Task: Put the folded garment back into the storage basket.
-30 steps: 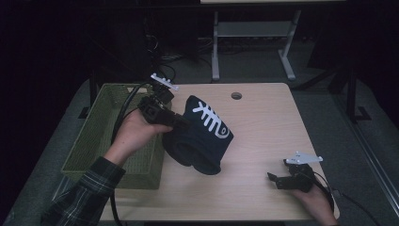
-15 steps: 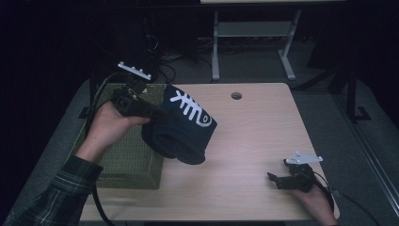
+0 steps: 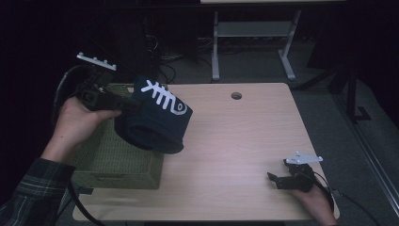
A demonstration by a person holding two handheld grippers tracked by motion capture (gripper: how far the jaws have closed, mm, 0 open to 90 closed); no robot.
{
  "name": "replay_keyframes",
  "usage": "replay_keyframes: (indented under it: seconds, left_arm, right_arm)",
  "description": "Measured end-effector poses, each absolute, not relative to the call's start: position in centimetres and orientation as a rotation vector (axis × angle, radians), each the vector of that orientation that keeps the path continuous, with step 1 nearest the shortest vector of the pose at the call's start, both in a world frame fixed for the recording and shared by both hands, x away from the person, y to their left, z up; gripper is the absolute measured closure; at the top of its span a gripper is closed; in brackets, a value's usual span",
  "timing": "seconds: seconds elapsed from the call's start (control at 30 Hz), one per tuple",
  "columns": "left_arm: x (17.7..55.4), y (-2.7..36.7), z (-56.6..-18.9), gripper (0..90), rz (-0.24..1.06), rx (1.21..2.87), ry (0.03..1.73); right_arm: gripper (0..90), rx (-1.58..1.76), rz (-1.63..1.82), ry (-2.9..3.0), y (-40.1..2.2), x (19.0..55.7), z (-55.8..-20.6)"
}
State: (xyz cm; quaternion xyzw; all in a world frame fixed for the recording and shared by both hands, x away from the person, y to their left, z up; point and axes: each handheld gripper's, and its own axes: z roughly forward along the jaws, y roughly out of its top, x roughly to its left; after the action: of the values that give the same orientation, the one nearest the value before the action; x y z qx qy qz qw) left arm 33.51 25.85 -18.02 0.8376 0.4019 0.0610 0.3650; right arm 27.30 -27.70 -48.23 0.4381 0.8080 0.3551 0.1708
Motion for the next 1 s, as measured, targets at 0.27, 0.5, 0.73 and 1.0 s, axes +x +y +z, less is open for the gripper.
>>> replay_keyframes:
  seconds: [0.27,0.5,0.73,1.0]
  left_arm:
    - [32.9,28.7,-17.2,77.0,0.198,2.117,1.09]
    - [32.7,31.7,-17.7,77.0,0.217,2.07,1.163]
    - [33.2,34.3,-20.0,77.0,0.203,2.021,1.237]
    - [33.9,35.4,-22.7,76.9,0.175,2.003,1.291]
  right_arm:
    - [13.7,1.243,1.008,2.292,-27.7,27.3,-48.2]
    - [13.7,1.241,1.006,2.291,-27.8,27.3,-48.2]
    - [13.7,1.243,1.006,2.289,-27.8,27.3,-48.2]
    - [13.7,1.243,1.005,2.289,-27.8,27.3,-48.2]
